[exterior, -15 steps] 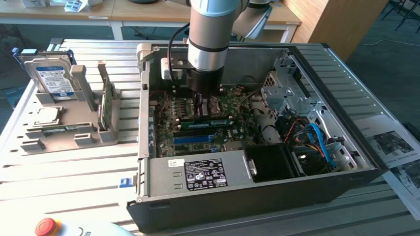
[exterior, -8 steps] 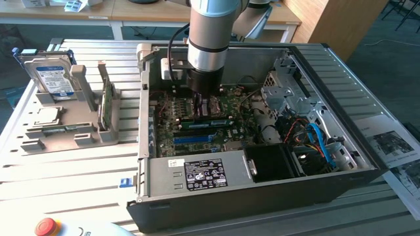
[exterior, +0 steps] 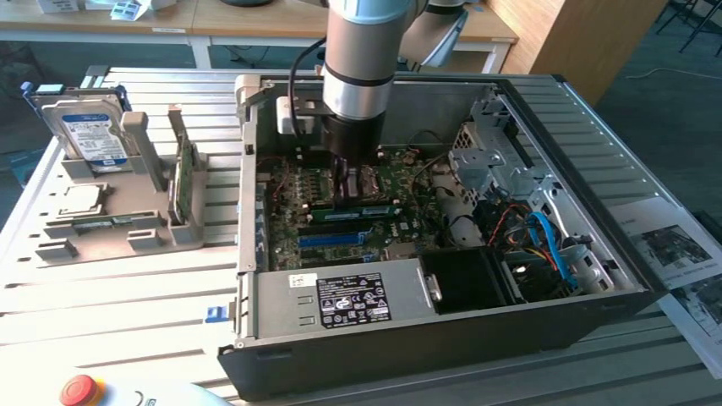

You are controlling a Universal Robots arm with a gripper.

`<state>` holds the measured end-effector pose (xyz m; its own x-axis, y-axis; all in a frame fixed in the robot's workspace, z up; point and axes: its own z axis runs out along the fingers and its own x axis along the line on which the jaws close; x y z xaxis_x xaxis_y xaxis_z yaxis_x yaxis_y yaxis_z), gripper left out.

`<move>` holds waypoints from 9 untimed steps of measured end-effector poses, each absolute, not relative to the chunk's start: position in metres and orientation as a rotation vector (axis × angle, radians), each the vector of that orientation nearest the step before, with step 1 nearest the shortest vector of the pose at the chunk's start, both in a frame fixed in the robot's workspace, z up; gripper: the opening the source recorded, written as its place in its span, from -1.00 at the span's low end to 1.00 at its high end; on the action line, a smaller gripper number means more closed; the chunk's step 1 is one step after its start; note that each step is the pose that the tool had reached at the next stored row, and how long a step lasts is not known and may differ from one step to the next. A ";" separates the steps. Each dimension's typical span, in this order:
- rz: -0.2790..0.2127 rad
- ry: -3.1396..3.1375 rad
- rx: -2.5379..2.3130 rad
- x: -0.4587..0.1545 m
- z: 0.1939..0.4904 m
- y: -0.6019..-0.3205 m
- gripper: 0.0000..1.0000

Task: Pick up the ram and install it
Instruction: 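Press down the ram until it locks into place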

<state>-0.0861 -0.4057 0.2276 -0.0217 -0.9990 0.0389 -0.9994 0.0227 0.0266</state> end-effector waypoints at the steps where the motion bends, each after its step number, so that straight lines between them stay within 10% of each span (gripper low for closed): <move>1: 0.013 -2.213 2.164 -0.086 0.229 -0.406 -0.80; 9: 0.013 -2.213 2.164 -0.086 0.246 -0.406 -0.80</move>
